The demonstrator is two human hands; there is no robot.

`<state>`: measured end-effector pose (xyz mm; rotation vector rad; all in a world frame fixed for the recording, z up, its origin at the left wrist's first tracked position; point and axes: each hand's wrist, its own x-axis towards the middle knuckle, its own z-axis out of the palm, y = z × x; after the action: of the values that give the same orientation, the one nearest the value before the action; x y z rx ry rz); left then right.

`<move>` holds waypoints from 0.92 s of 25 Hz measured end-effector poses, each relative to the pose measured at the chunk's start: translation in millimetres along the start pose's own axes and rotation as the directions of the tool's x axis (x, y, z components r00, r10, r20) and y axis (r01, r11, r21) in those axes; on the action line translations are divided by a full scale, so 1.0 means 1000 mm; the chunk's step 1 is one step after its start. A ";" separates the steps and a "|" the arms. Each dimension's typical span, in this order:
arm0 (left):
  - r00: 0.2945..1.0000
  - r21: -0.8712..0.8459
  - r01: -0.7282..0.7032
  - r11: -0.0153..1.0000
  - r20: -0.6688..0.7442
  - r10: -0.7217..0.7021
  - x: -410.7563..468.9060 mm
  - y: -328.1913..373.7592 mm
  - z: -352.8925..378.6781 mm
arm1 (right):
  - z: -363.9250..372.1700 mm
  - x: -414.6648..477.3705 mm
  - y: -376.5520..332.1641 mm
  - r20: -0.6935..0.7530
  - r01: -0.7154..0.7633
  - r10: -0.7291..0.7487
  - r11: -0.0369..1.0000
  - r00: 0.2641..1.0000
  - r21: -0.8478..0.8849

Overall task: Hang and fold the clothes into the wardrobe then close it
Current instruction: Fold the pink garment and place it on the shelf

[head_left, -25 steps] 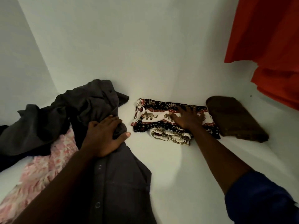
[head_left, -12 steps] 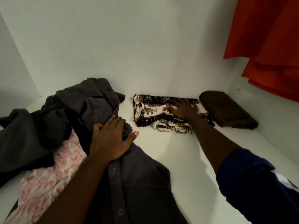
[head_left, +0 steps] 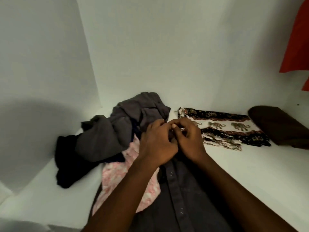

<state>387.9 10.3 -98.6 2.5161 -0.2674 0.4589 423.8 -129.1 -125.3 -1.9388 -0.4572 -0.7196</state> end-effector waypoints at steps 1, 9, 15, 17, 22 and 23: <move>0.994 0.094 -0.002 0.996 -0.108 0.012 -0.010 -0.006 -0.016 | 0.015 -0.001 -0.015 0.011 -0.036 0.035 0.996 0.999 0.081; 0.919 0.070 0.317 0.946 -0.269 -0.288 -0.028 -0.157 -0.063 | 0.098 -0.025 -0.021 0.461 0.083 -0.072 0.997 0.885 -0.004; 0.752 -0.554 0.236 0.798 -0.415 -0.511 -0.016 -0.163 -0.077 | 0.099 -0.022 -0.020 0.414 0.035 -0.053 0.998 0.909 0.050; 0.750 -0.642 0.116 0.758 -0.444 -0.491 -0.004 -0.156 -0.088 | 0.097 -0.021 -0.022 0.396 -0.004 -0.040 0.994 0.917 0.110; 0.831 -0.974 -0.100 0.202 -0.194 -0.521 0.041 -0.110 -0.128 | 0.085 -0.014 -0.028 -0.047 -0.035 0.041 0.992 0.998 0.124; 0.846 -0.993 -0.085 0.079 -0.114 -0.520 0.046 -0.111 -0.137 | 0.080 -0.008 -0.027 -0.223 -0.053 0.062 0.998 0.973 0.042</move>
<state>425.1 174.3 -28.2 0.9342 0.0585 0.4713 424.3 -45.9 -140.1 -1.8037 -0.2718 -0.8748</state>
